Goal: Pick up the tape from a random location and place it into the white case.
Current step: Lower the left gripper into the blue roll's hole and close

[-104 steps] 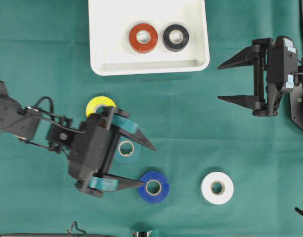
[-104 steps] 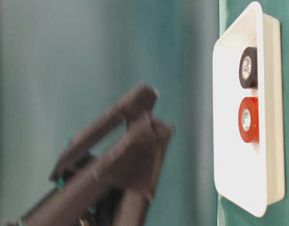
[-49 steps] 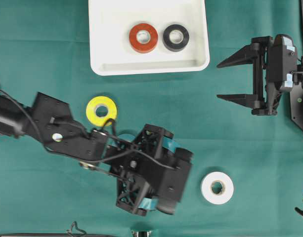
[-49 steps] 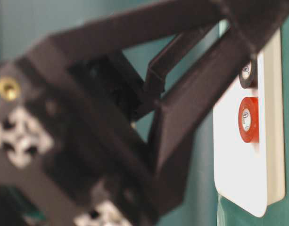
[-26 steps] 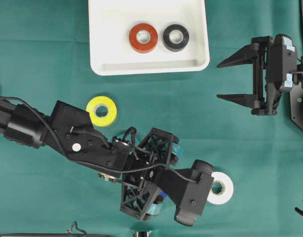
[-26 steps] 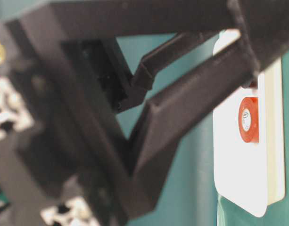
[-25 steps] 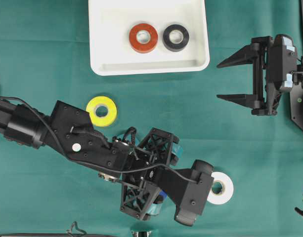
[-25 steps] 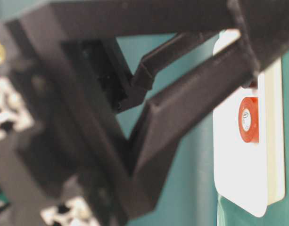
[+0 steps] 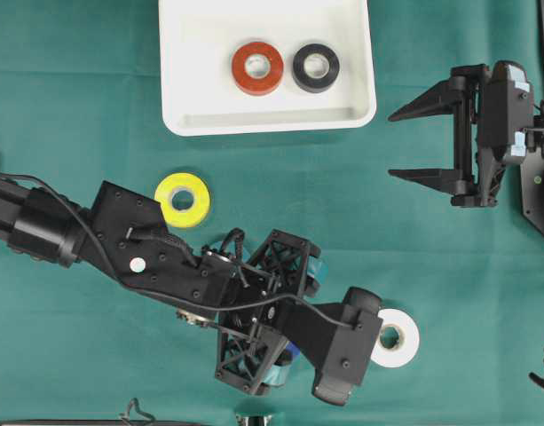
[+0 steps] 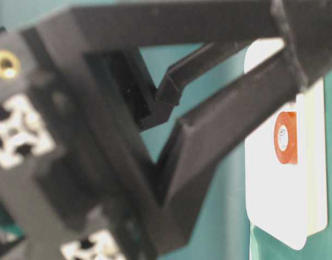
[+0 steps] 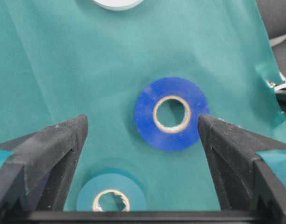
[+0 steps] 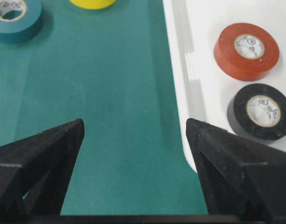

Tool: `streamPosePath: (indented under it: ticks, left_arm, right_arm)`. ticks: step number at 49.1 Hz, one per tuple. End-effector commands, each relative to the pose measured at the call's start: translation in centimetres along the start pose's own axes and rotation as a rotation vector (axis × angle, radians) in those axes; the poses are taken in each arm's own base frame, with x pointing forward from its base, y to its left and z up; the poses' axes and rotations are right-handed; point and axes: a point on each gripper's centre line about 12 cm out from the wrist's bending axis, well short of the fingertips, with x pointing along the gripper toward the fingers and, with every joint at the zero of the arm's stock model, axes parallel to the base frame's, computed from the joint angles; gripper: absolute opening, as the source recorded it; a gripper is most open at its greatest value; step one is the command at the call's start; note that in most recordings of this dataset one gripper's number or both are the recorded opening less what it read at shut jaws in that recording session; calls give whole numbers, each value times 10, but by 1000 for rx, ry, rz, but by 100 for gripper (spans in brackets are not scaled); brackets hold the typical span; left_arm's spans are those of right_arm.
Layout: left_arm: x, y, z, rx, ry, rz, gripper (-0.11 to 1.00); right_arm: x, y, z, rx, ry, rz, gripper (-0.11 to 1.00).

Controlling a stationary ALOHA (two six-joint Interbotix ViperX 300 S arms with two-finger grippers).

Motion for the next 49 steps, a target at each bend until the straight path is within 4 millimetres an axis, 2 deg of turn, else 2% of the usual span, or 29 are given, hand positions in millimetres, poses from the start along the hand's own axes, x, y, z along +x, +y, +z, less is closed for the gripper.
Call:
streamPosePath:
  ticks: [1,9,20,49]
  left_arm:
    - [-16,-1,8,6,-43,2,93]
    - [-14,-1,8,6,-57,3,93]
    - [1,-1,0,5,-81,4,93]
    - [84,-4,-45,37,-9,2,93]
  right_arm:
    - [0,0,11,-2,-29,1,86]
    - [0,0,11,-2,-29,1,86]
    - [0,0,11,-2,-29,1,86]
    - [0,0,10,-7,-26,1,86]
